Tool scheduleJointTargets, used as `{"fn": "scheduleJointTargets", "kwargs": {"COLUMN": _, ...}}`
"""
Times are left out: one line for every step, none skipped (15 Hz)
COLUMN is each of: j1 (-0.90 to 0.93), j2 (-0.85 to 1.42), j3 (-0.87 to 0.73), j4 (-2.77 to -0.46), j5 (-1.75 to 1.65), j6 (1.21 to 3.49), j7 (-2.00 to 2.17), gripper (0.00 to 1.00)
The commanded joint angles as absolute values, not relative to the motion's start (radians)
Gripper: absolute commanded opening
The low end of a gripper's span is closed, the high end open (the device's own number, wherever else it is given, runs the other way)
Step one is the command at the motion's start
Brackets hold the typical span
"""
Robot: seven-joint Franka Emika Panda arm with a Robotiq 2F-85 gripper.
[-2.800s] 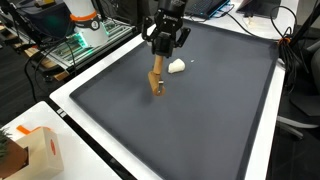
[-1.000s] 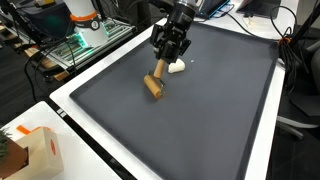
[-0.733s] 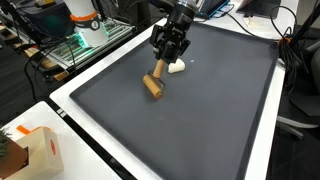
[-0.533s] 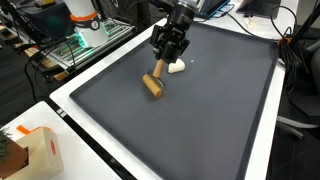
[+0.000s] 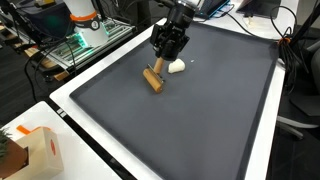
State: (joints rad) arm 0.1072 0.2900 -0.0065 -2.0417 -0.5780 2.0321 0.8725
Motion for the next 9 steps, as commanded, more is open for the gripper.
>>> {"fn": "scheduleJointTargets", "kwargs": {"j1": 0.095, "j2": 0.25, "j3": -0.007, "j4": -2.04, "j5": -0.482, "j6": 1.994, "j7": 0.767, "gripper": 0.23}}
{"fn": "scheduleJointTargets", "kwargs": {"j1": 0.094, "j2": 0.243, "j3": -0.01, "j4": -2.041, "j5": -0.464, "j6": 1.993, "j7": 0.745, "gripper": 0.23}}
{"fn": "scheduleJointTargets", "kwargs": {"j1": 0.091, "j2": 0.23, "j3": -0.01, "j4": -2.044, "j5": -0.45, "j6": 1.996, "j7": 0.716, "gripper": 0.23}}
{"fn": "scheduleJointTargets", "kwargs": {"j1": 0.087, "j2": 0.216, "j3": -0.009, "j4": -2.048, "j5": -0.43, "j6": 2.001, "j7": 0.681, "gripper": 0.23}}
{"fn": "scheduleJointTargets", "kwargs": {"j1": 0.086, "j2": 0.201, "j3": -0.011, "j4": -2.05, "j5": -0.423, "j6": 1.999, "j7": 0.656, "gripper": 0.23}}
{"fn": "scheduleJointTargets", "kwargs": {"j1": 0.083, "j2": 0.186, "j3": -0.011, "j4": -2.053, "j5": -0.415, "j6": 2.002, "j7": 0.628, "gripper": 0.23}}
{"fn": "scheduleJointTargets", "kwargs": {"j1": 0.077, "j2": 0.167, "j3": -0.01, "j4": -2.057, "j5": -0.399, "j6": 2.008, "j7": 0.589, "gripper": 0.23}}
{"fn": "scheduleJointTargets", "kwargs": {"j1": 0.073, "j2": 0.151, "j3": -0.008, "j4": -2.059, "j5": -0.382, "j6": 2.013, "j7": 0.551, "gripper": 0.23}}
{"fn": "scheduleJointTargets", "kwargs": {"j1": 0.068, "j2": 0.136, "j3": -0.008, "j4": -2.059, "j5": -0.364, "j6": 2.015, "j7": 0.516, "gripper": 0.23}}
